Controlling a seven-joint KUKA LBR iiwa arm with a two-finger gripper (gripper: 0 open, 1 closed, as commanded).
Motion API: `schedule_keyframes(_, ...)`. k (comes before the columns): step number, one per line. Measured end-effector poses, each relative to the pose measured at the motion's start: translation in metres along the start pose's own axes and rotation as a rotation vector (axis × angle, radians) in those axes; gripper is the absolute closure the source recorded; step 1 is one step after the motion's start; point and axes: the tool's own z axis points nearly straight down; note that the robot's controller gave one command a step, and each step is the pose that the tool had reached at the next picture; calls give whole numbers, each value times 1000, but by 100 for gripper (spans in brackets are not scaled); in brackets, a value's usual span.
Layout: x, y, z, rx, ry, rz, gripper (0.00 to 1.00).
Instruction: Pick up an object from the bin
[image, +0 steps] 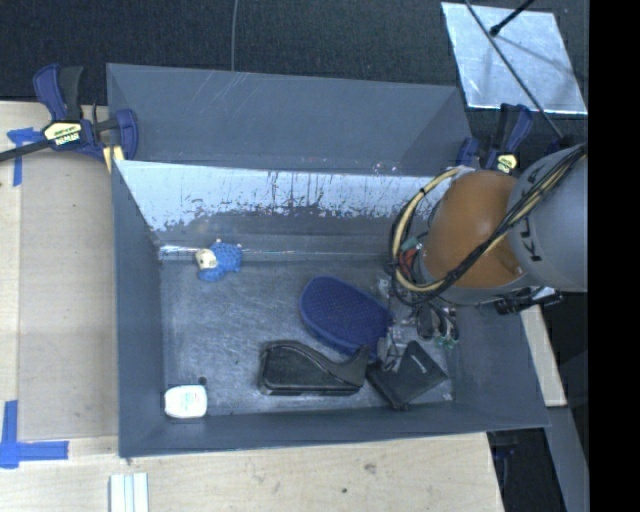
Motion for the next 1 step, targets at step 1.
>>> schedule_keyframes(1,-2,0,-3,0,-4,-1,100)
